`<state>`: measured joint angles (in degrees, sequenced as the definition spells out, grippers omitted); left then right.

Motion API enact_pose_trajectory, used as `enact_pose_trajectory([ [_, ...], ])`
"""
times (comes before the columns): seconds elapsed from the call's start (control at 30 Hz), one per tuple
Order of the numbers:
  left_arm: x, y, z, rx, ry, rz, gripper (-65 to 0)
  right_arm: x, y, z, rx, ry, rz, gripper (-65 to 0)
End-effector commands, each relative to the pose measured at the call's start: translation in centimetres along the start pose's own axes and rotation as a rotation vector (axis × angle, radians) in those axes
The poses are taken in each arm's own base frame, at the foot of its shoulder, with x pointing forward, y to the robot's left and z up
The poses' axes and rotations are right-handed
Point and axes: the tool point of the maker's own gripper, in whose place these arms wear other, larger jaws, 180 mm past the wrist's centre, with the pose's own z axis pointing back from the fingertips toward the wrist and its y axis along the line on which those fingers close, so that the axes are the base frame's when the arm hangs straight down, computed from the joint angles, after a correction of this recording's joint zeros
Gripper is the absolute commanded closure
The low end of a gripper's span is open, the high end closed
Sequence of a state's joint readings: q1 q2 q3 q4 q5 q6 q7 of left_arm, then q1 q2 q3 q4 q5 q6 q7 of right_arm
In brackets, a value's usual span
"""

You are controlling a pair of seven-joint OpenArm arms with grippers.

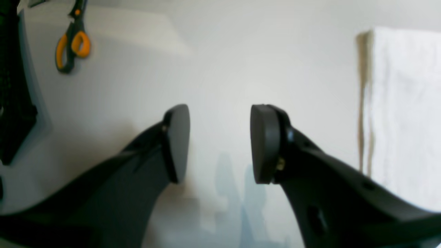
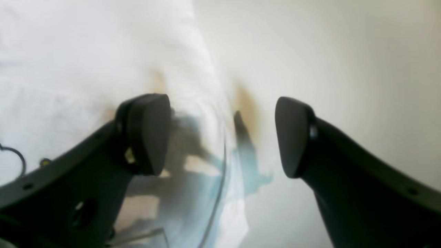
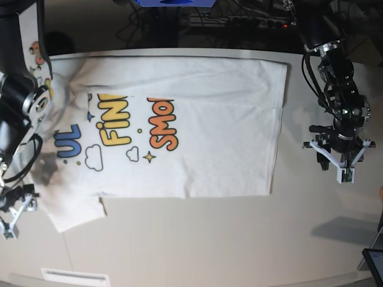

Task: Fold the T-shirt properly
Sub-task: 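Open both grippers and move them to the shirt's open long edge, then lower both grippers and grasp the open long edge of the shirt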

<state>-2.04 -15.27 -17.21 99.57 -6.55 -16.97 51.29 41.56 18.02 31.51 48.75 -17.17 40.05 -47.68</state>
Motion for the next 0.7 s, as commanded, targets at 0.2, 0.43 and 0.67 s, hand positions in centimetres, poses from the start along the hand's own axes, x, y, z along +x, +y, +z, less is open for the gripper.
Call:
enact_pose_trajectory([
  [0.2,0.7,0.9,0.5,0.019,-0.03,-0.017,-28.9,2.9,-2.5,0.8,0.198,-0.139,-0.292,-46.0],
  [0.43,0.7,1.4,0.4,0.028,-0.025,-0.03,-28.9,2.5,-2.7,0.2,0.262,-0.218,-0.413,-46.1],
  [0.67,0.7,1.4,0.5,0.027,-0.028,-0.03,-28.9,0.1,-1.6,-1.3,0.269,-0.215,-0.438,-46.1],
])
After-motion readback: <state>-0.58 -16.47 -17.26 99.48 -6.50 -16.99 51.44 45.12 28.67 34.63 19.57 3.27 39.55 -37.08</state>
